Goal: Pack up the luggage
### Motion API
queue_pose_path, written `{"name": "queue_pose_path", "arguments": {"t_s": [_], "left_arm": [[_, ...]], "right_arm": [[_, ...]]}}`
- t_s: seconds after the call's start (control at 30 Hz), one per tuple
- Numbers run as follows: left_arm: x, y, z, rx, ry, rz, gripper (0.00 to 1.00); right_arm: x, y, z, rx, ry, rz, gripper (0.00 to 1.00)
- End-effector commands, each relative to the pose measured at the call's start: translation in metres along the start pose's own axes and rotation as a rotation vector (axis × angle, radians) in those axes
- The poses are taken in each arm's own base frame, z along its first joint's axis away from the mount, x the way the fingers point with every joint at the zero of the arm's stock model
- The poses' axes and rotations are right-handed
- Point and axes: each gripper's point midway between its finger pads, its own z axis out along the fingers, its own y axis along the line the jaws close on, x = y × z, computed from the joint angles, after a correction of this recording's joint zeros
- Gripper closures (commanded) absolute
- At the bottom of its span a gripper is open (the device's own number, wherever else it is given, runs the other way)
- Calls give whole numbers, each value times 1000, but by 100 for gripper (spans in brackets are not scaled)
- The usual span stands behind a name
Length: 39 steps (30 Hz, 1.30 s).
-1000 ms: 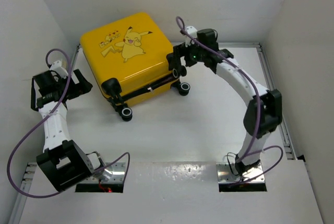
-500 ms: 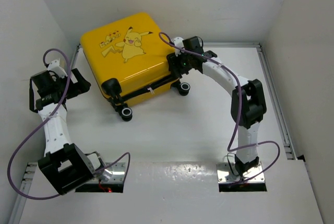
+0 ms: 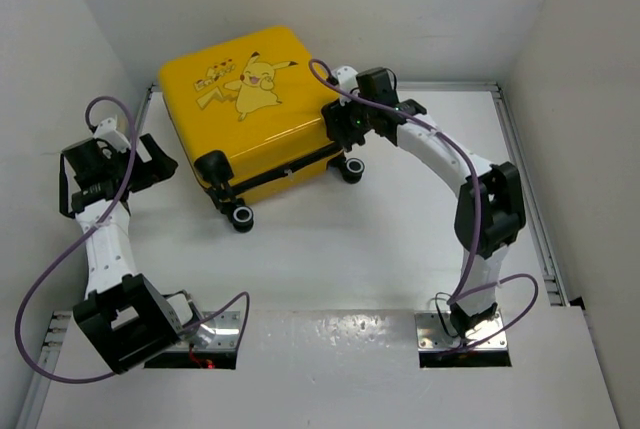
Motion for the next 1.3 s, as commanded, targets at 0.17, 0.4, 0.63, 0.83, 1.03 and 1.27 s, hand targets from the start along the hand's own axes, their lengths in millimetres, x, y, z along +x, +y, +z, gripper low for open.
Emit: {"name": "queue_pose_path", "arguments": {"t_s": [0.17,0.4,0.63,0.83,1.03,1.27], "left_arm": [[-7,-19,-17,73,-63,37,1],[-6,-18,-21,57,-26,51,1],[-37,-39,-37,153,-114,112,1],[-57,-52,-38,207,-152,53,9],[-59,-50,-42,189,-123,-27,24],[-60,-61,-59,223,-148,76,9]], "right_arm": [[-3,-15,-1,59,-10,3,46],[-12,-21,-23,82,-52,67,15],[-54,-24,-104,74,-287,152,15],[-15,3,-125,51,-269,173,35],[40,85,-110,89,-209,46,46],[72,194,-78,-266,-274,178,38]]}}
